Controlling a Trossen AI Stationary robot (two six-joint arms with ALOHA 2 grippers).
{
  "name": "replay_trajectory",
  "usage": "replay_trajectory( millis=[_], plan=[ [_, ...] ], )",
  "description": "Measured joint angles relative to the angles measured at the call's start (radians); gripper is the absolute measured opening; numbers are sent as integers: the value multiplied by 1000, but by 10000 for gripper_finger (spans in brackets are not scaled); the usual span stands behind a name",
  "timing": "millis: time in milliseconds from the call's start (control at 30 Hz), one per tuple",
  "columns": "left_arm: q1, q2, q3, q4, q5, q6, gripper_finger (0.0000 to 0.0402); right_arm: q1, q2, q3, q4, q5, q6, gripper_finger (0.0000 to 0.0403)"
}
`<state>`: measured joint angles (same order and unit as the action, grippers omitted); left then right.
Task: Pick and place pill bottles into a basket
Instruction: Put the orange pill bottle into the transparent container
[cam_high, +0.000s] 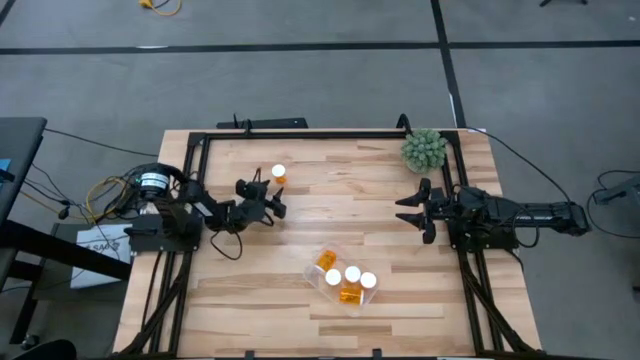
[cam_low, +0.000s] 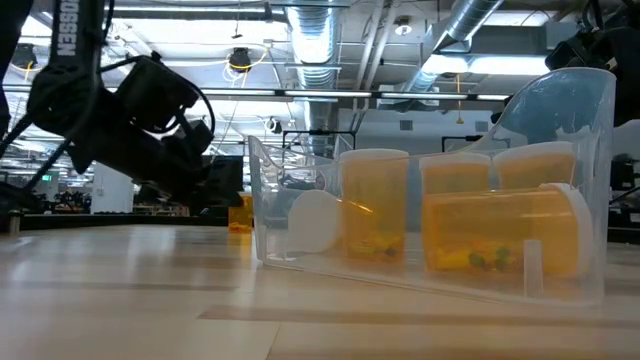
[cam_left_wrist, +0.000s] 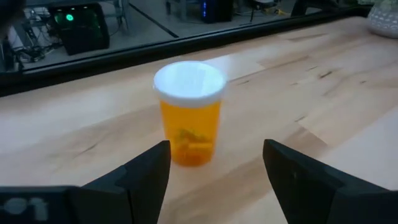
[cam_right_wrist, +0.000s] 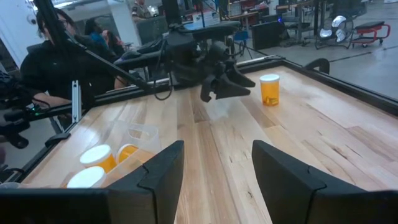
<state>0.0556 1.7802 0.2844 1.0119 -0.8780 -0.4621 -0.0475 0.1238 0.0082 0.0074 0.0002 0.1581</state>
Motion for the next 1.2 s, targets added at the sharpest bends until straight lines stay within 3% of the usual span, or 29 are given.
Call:
replay_trajectory(
  millis=[333,533,1033,1200],
  plan=[
    [129,148,54,155,135,78,248,0,0,0,0,0,0,182],
    [173,221,97,243,145,138,248,0,0,0,0,0,0,182],
    [264,252,164,263,244,222,246,0,0,0,0,0,0,182],
    [264,252,164,283,256,224,216,0,0,0,0,0,0,182]
  ],
)
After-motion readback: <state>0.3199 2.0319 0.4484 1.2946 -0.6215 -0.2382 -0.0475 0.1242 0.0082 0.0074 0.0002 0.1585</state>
